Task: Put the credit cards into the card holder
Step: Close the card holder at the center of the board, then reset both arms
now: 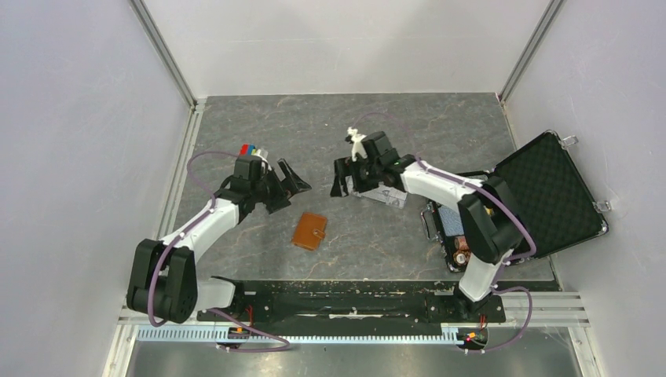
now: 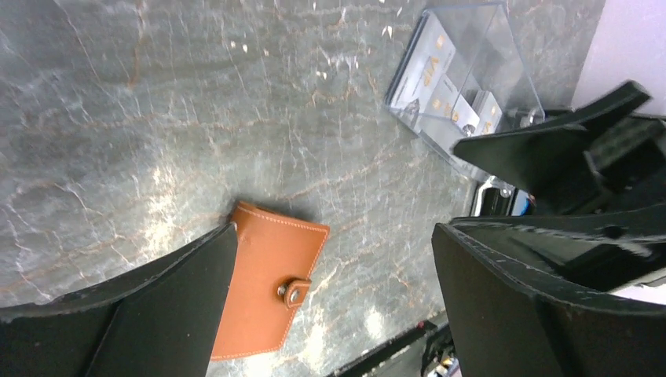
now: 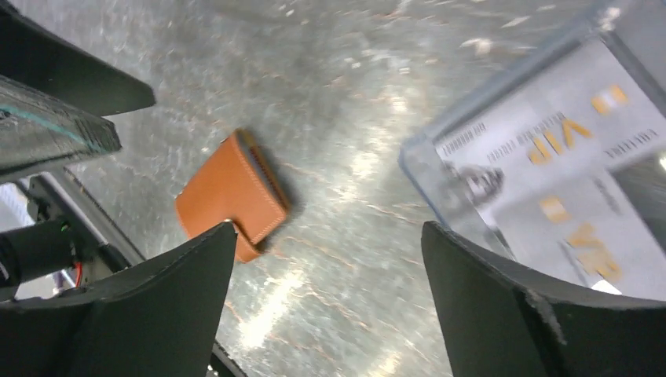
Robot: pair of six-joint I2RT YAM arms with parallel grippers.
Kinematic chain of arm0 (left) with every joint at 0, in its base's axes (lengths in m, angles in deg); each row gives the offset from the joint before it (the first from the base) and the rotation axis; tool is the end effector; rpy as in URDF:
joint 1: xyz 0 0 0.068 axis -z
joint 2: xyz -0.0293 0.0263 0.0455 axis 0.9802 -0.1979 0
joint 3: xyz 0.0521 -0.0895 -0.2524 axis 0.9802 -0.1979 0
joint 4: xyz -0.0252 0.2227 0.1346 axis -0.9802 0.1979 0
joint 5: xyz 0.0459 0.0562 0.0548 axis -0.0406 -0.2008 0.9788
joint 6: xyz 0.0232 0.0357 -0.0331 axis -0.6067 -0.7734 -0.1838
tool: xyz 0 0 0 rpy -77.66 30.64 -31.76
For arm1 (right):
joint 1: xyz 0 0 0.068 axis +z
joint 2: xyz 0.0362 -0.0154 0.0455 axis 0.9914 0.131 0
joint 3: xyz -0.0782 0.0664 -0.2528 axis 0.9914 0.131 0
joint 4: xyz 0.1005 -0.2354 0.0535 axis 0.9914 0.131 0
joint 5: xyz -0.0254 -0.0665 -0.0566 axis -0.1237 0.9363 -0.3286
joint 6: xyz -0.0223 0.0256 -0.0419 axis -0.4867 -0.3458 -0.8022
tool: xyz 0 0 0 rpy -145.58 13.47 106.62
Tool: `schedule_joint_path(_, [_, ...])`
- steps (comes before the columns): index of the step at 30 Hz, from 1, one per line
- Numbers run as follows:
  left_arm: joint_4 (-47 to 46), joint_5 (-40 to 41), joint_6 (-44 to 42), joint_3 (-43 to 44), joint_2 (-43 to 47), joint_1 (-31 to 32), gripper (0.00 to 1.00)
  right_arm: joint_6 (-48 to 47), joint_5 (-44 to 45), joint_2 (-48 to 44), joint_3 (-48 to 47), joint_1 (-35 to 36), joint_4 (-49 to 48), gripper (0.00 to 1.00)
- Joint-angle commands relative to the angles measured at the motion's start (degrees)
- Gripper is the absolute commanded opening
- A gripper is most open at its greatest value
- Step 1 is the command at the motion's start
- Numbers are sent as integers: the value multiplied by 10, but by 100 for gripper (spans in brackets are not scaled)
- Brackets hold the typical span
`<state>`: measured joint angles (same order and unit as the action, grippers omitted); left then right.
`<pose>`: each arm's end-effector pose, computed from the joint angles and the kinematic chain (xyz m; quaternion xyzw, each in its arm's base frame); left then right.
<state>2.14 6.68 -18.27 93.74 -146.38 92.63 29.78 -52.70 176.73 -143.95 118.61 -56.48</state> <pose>0.2492 -0.0745 0.2053 -0.1820 0.8877 -0.3310 0.2633 0.3082 0.2407 0.2031 -0.1990 0.8960 0.3164 0.2398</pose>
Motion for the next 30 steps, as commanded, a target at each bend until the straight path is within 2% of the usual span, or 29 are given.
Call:
schedule_joint_path(1, [-2,62,-52,56,-7,-3,100,-17,83,-60,35,-39,-13,95])
schedule_joint_path(3, [21,103,-78,78,-12,-3,100,-23,110,-79,51,-57,-16,98])
schedule_joint_path(8, [64,193,-141,120,-5,-2,100,-37,161,-135,92,-94,-35,98])
schedule_joint_path(13, [47,270,-219,119,23,-2,100,-41,194,-197,142,-115,-83,98])
schedule_joint_path(17, [32,294,-283,99,35,-2,100,-67,236,-254,211,-123,-144,98])
schedule_joint_path(21, [14,294,-338,69,47,-3,100,-100,295,-352,350,-148,-263,98])
schedule_joint_path(26, [-43,314,-348,25,60,-10,100,-174,411,-487,544,-187,-414,98])
schedule_joint_path(30, [-100,368,-367,-7,52,-14,100,-249,501,-578,672,-202,-522,98])
